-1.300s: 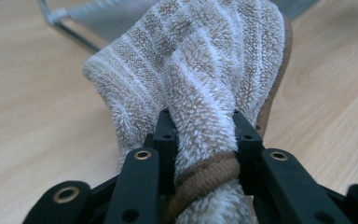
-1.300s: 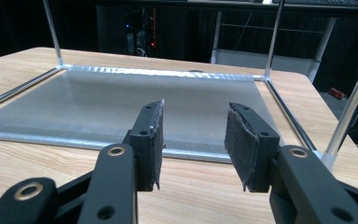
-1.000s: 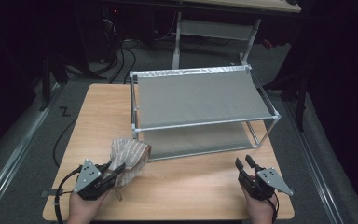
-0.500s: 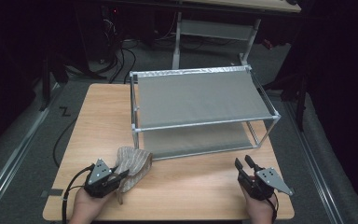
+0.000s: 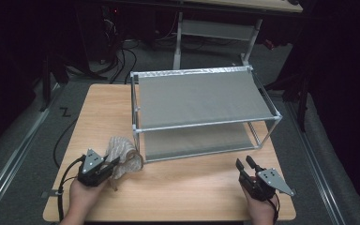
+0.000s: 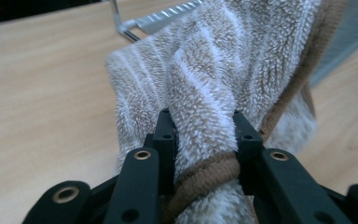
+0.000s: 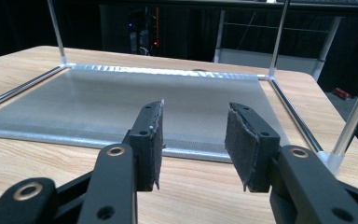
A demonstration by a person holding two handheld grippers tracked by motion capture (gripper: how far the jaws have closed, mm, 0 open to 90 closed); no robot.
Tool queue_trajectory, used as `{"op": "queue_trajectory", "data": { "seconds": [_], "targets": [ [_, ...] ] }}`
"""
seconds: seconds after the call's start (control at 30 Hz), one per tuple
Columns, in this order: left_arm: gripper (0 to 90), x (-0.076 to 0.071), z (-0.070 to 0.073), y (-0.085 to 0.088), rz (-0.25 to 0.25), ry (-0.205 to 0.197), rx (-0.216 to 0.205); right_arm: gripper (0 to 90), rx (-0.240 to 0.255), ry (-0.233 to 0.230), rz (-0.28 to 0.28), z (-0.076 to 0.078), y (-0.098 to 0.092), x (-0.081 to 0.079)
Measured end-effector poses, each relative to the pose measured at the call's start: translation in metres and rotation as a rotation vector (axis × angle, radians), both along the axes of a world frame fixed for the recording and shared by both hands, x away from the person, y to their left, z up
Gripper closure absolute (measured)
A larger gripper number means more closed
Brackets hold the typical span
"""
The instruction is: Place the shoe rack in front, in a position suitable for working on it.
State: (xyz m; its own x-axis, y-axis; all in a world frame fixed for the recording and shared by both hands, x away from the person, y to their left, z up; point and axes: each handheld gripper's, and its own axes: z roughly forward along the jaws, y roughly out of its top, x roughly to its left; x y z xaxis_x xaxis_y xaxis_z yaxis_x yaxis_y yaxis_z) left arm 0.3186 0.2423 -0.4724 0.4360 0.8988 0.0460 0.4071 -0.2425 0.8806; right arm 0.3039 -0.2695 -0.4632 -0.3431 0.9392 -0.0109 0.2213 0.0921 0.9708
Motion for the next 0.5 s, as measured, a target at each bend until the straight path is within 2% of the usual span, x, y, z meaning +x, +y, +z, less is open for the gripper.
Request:
{"op": "queue_trajectory", "data": {
  "seconds": [0.07, 0.13, 0.17, 0.37, 0.5],
  "targets": [
    [69.4, 0.008, 0.005, 0.005, 0.049, -0.013, -0.016, 56.8, 0.001, 0.0, -0.005, 0.0, -0.001, 0.0],
    [69.4, 0.016, 0.006, 0.01, 0.088, -0.012, -0.01, 56.8, 0.004, 0.002, -0.007, 0.0, -0.001, 0.0],
    [69.5, 0.019, 0.005, 0.013, 0.09, -0.007, -0.021, 56.8, 0.005, 0.002, -0.006, 0.0, -0.001, 0.0],
    [69.5, 0.012, 0.002, -0.007, -0.052, -0.025, 0.006, 56.8, 0.002, 0.005, -0.003, -0.001, -0.001, 0.0],
    [69.6, 0.004, 0.0, -0.014, -0.08, -0.033, -0.024, 56.8, 0.002, 0.001, -0.003, 0.0, -0.001, 0.0]
  ]
}}
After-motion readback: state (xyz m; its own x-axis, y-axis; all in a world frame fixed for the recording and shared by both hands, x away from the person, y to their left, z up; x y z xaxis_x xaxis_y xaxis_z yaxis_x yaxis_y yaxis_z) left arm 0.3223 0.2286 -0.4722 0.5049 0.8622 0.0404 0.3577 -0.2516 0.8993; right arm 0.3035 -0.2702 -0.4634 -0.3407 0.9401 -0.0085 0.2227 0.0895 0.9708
